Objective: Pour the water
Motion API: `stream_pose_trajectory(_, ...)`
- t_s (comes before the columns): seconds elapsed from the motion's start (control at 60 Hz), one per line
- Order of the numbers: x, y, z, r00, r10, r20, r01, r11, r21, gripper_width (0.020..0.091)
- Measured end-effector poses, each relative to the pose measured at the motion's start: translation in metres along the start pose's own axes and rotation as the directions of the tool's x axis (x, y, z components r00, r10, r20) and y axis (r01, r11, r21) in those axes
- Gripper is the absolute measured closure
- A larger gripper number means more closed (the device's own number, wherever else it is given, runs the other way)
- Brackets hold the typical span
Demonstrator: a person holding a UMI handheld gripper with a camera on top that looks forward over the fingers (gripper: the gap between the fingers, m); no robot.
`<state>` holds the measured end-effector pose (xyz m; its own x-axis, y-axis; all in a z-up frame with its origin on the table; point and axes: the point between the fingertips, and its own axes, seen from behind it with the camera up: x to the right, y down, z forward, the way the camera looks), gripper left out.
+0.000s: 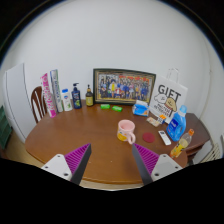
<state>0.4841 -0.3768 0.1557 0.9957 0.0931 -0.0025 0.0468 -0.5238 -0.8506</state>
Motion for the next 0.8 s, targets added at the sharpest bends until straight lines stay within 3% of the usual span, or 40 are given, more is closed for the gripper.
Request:
stream_pose_trajectory(0.267,0.152,0.071,0.023,0.997,0.058,-0.059,-0.060,0.998,-0.027,0.0248)
stream_pose_trajectory(0.467,0.284,0.113,0.055,0.984,0.099,-0.150,-0.099,0.995,0.007,0.0246)
stream_pose_trajectory(0.8,0.391,0.108,0.150,0.979,0.098,-0.177,-0.079,0.991,0.109,0.0257)
